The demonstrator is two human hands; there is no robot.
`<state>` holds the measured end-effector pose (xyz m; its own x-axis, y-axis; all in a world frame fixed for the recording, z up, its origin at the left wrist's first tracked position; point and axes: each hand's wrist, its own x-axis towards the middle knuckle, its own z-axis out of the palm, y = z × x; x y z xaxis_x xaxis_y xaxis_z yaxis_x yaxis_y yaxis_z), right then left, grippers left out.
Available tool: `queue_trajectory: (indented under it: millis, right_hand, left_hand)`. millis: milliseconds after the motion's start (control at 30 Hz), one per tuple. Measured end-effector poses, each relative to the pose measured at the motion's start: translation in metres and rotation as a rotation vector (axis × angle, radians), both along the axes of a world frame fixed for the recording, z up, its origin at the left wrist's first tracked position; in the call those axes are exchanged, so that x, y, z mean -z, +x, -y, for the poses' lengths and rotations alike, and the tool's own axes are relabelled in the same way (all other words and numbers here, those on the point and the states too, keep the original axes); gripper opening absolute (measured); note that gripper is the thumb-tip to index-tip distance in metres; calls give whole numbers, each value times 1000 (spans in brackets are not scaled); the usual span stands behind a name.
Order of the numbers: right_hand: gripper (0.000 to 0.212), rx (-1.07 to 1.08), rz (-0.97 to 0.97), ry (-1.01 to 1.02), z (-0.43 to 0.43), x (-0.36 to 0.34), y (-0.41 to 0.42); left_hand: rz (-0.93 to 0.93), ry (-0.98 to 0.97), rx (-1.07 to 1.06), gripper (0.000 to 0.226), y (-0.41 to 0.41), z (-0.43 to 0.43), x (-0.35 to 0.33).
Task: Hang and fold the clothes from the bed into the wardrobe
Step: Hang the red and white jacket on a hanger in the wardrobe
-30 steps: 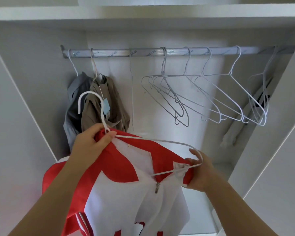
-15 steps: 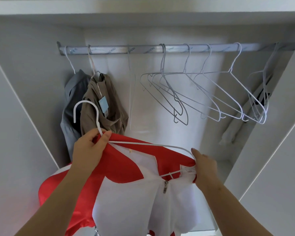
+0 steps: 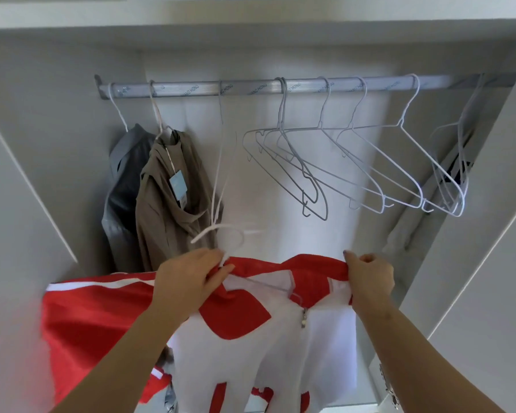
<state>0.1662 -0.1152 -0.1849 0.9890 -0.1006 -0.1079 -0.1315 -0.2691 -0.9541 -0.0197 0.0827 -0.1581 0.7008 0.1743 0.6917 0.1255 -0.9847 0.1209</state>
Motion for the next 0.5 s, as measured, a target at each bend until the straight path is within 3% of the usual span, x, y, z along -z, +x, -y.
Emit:
queue_trajectory:
  millis: [67, 133, 267, 333, 433, 500]
  right_hand:
    - [20, -94, -47, 97, -6, -7, -5]
    - [19, -276, -169, 196, -13, -9, -18]
    - [21, -721, -334, 156, -18, -11, -39]
    - [25, -673, -130, 26, -17, -15, -36]
    - [16, -303, 351, -320, -11, -17, -25]
    - [20, -259, 451, -416, -10, -19, -24]
  left_hand:
    - [17, -70, -51, 62, 4, 2, 5]
    - [49, -236, -129, 51, 11, 4, 4]
    - [134, -547, -150, 8, 19, 3, 5]
    - [161, -616, -125, 10, 18, 2, 4]
    - [160, -665, -89, 11, 16, -2, 0]
    - [164, -670, -69, 9, 16, -2, -4]
